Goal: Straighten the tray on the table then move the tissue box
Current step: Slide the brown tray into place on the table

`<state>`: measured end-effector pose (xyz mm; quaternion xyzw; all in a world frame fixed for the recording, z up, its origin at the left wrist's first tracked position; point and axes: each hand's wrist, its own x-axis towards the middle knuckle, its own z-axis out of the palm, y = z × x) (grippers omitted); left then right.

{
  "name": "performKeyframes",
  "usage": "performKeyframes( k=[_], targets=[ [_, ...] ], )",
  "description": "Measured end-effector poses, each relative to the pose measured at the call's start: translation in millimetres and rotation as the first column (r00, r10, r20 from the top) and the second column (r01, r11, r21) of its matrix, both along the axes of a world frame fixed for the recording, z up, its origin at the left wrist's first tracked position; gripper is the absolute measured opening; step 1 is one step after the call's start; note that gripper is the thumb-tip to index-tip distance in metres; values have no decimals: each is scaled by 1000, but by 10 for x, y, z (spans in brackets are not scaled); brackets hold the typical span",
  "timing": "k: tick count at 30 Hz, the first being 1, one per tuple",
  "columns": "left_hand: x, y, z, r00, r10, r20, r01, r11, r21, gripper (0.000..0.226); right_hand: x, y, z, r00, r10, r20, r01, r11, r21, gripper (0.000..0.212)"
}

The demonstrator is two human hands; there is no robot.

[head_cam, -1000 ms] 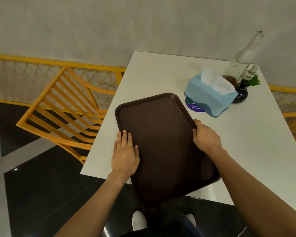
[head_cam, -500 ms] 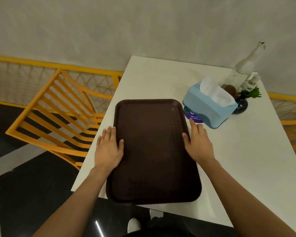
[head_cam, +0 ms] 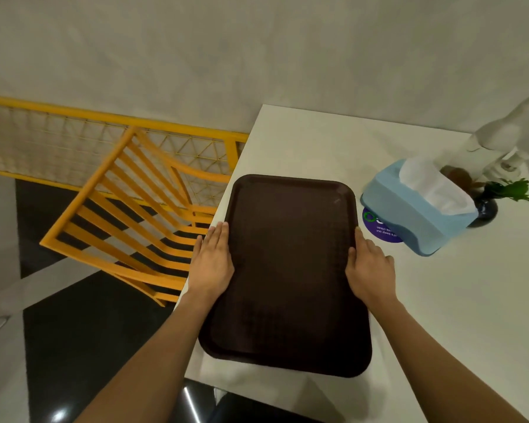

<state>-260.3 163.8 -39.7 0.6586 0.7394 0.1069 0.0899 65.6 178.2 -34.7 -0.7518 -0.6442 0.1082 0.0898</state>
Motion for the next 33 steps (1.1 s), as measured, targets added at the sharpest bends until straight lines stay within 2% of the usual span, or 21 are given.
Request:
performKeyframes(
  k=[9, 12, 15, 21, 33],
  targets=[
    [-291, 622, 20, 989, -114, 95, 112, 993, 24, 57, -307, 238, 30, 993, -117, 23, 116, 993, 32, 52],
    [-299, 795, 35, 979, -155, 133, 150, 987, 49, 56, -352, 331, 45, 981, -189, -45, 192, 978, 78, 47],
    [-273, 908, 50, 969, -145, 198, 137, 989, 56, 56, -367, 403, 65, 972, -231, -50, 235, 965, 118, 43],
    [-282, 888, 22, 958, -126, 258, 115, 992, 58, 56, -364, 397, 89, 952, -273, -138, 282, 959, 44, 47],
    [-318, 672, 5, 966, -103, 236, 100, 995, 25, 57, -353, 162, -33, 961, -253, -113, 260, 964, 49, 49]
  ],
)
